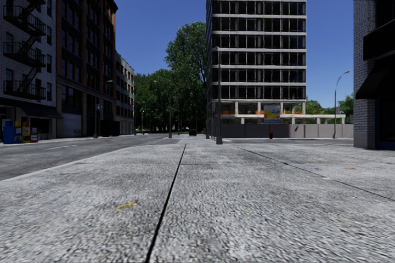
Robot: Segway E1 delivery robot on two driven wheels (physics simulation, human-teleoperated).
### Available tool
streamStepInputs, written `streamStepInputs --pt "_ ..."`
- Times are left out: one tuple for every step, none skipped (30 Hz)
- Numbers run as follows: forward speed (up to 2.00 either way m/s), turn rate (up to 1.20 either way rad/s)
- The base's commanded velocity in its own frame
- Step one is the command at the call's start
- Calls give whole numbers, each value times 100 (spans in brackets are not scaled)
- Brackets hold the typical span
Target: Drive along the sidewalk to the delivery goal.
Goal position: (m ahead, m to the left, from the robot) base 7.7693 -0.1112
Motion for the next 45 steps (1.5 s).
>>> streamStepInputs --pt "200 0" --pt "200 0" --pt "200 0" --pt "200 0" --pt "200 0" --pt "200 0" --pt "200 0" --pt "200 0" --pt "200 0" --pt "200 0" --pt "200 0" --pt "200 0" --pt "200 0" --pt "200 0" --pt "200 0" --pt "200 0" --pt "200 0" --pt "200 0" --pt "200 0" --pt "200 0" --pt "200 0" --pt "200 0" --pt "200 0" --pt "200 0" --pt "200 0" --pt "200 0" --pt "200 0" --pt "200 0" --pt "200 0" --pt "200 0" --pt "200 0" --pt "200 0" --pt "200 0" --pt "200 0" --pt "200 0" --pt "200 0" --pt "200 0" --pt "200 0" --pt "200 0" --pt "200 0" --pt "200 0" --pt "200 0" --pt "200 0" --pt "200 0" --pt "200 0"
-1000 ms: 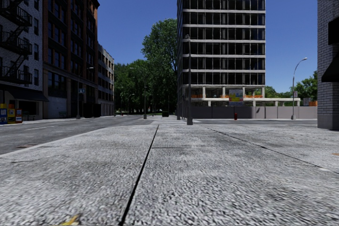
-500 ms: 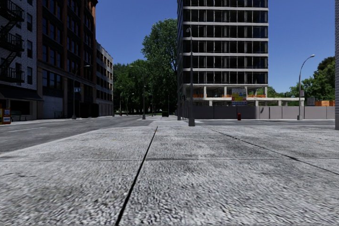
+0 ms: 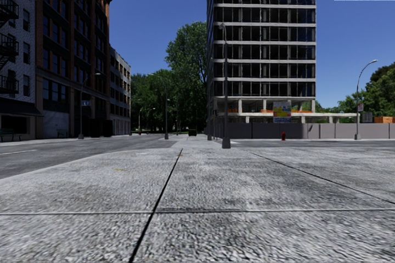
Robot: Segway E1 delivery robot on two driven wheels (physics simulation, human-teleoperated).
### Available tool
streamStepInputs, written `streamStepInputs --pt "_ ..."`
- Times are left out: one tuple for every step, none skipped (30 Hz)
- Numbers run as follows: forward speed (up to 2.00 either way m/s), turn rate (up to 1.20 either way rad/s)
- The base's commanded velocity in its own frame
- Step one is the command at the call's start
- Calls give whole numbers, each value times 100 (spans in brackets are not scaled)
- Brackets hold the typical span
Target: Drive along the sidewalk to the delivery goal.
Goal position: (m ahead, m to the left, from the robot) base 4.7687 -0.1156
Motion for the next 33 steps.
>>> streamStepInputs --pt "200 0" --pt "200 0" --pt "200 0" --pt "200 0" --pt "200 0" --pt "200 0" --pt "200 0" --pt "200 0" --pt "200 0" --pt "200 0" --pt "200 0" --pt "200 0" --pt "200 0" --pt "200 0" --pt "200 0" --pt "200 0" --pt "200 0" --pt "200 0" --pt "200 0" --pt "200 0" --pt "200 0" --pt "200 0" --pt "200 0" --pt "200 0" --pt "200 0" --pt "200 0" --pt "200 0" --pt "200 0" --pt "200 0" --pt "200 0" --pt "200 0" --pt "200 0" --pt "200 0"
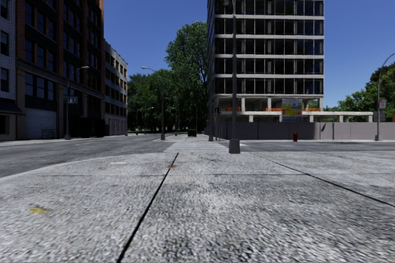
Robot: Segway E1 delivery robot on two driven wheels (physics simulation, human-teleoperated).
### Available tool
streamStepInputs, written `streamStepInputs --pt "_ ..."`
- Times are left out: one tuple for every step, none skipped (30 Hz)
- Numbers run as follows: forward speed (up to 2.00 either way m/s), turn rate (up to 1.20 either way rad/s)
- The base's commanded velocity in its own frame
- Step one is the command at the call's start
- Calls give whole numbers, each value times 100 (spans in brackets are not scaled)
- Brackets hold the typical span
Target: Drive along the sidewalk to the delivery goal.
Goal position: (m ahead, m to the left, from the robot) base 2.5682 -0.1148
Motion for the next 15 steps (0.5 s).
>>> streamStepInputs --pt "200 0" --pt "200 0" --pt "200 0" --pt "200 0" --pt "200 0" --pt "200 0" --pt "200 0" --pt "200 0" --pt "200 0" --pt "200 0" --pt "200 0" --pt "200 0" --pt "200 0" --pt "200 0" --pt "200 0"
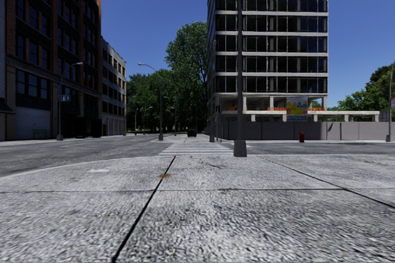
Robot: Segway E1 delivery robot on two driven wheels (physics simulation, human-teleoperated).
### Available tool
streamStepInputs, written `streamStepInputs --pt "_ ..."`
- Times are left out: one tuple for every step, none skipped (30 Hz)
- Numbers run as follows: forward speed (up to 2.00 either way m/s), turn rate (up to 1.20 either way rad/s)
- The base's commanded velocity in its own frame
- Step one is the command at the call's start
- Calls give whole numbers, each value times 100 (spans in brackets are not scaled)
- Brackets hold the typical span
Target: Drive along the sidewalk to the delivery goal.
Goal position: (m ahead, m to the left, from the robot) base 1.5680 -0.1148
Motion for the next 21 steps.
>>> streamStepInputs --pt "200 0" --pt "200 0" --pt "200 0" --pt "200 0" --pt "200 0" --pt "200 0" --pt "200 0" --pt "200 0" --pt "200 0" --pt "200 0" --pt "200 0" --pt "189 0" --pt "165 0" --pt "158 0" --pt "158 0" --pt "156 0" --pt "143 0" --pt "59 0" --pt "59 0" --pt "0 0" --pt "0 0"
